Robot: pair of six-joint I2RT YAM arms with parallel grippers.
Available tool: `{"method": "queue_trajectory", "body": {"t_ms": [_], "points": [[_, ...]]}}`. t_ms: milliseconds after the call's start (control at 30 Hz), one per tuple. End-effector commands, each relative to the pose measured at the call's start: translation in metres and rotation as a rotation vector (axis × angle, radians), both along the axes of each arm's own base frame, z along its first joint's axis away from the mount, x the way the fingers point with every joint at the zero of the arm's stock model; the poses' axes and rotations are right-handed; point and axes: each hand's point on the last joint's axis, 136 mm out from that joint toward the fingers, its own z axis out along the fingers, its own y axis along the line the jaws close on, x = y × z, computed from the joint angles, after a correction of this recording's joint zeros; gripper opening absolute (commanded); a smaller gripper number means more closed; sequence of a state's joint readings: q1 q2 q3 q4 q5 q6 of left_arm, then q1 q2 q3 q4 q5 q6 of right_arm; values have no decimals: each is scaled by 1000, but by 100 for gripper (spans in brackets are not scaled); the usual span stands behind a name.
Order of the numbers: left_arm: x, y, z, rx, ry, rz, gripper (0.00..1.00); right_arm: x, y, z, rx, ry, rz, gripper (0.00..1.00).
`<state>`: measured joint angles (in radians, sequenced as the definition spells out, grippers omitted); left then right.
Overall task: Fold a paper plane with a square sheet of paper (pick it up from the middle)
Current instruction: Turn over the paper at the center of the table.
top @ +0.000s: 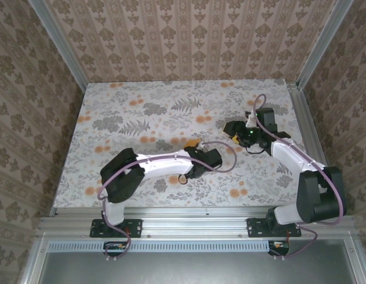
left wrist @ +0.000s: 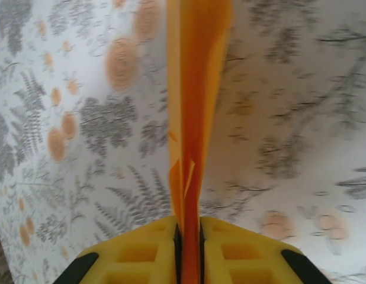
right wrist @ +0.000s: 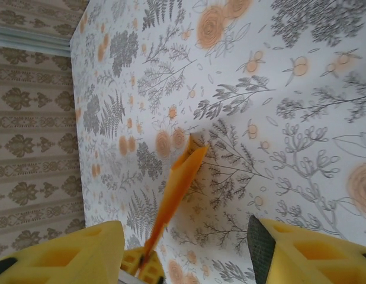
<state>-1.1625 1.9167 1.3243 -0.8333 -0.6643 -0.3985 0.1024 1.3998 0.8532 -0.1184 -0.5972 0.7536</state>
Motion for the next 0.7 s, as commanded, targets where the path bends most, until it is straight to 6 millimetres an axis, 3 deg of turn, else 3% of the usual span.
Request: {"method": "queue_trajectory", "body": {"t_ms": [0,200,400,533,667], "points": [[-10,-20,-5,-56,41,-24,21,-12,-6,4,4,-5,23,61],[-31,-48,-17,-161,134,-72,30,-15,-10,-5,6,18,23,61],[-45,-68,-14,-362,266,-99,45,-21,-7,-13,31,42,36,59],[-51,-76,8,-532,333,-126,51,-28,3,-17,66,60,47,55],[-56,-63,44,-674,362,-129,53,-40,23,-19,79,74,87,49]]}}
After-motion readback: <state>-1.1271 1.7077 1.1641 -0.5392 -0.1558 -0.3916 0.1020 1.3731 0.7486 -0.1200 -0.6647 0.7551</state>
